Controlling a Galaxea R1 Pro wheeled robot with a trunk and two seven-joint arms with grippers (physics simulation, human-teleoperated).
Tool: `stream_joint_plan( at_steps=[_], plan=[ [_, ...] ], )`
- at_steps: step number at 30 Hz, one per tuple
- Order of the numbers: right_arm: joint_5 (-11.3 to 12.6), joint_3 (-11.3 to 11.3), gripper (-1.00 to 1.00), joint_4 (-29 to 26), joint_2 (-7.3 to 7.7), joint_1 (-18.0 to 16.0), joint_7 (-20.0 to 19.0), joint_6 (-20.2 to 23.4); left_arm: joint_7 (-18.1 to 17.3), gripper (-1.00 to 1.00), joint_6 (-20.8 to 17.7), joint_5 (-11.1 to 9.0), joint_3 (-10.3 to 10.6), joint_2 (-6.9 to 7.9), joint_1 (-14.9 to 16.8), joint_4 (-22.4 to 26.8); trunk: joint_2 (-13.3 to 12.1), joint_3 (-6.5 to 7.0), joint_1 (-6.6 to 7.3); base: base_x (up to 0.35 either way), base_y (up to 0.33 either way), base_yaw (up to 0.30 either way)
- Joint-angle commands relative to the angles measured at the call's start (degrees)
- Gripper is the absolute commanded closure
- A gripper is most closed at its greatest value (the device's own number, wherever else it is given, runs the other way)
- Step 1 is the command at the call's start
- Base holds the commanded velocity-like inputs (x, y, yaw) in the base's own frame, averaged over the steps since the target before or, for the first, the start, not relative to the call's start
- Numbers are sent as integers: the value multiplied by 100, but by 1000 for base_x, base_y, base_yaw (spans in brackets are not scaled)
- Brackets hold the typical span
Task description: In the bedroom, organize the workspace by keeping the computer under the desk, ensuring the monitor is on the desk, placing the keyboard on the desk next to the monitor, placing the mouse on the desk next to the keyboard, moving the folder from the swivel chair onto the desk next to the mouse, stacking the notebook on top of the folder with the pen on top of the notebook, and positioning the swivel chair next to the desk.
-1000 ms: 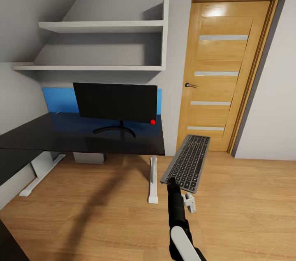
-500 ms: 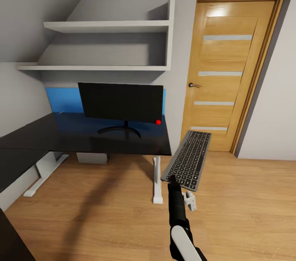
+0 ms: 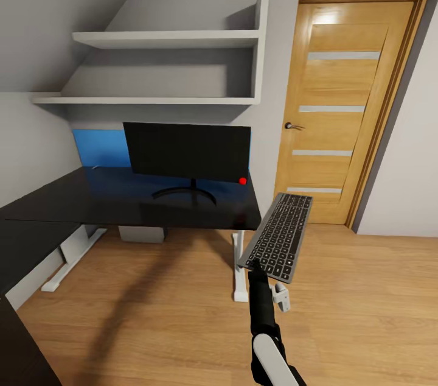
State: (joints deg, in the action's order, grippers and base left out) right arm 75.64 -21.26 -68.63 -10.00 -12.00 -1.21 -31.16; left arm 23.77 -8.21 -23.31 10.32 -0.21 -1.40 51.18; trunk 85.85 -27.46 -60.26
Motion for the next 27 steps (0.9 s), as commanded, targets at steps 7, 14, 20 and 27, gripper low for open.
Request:
stream_joint_plan(
  at_steps=[7,14,20,27],
  plan=[
    [48,-18,100,14,0,-4,-39,-32,39,-100,-23,-33,13,-2,-1,15,3,-5,0,0,19,0],
    [47,-11,100,25,0,-4,-38,-31,33,-100,-23,-19,15,-4,-1,15,3,-5,0,67,72,0],
    [47,-10,100,25,0,-4,-38,-31,31,-100,45,-21,21,-5,-1,12,3,-5,0,280,105,0],
    [41,-10,100,25,0,-4,-38,-32,35,-100,236,-27,22,-5,-1,-92,3,-5,0,227,34,0]
  ],
)
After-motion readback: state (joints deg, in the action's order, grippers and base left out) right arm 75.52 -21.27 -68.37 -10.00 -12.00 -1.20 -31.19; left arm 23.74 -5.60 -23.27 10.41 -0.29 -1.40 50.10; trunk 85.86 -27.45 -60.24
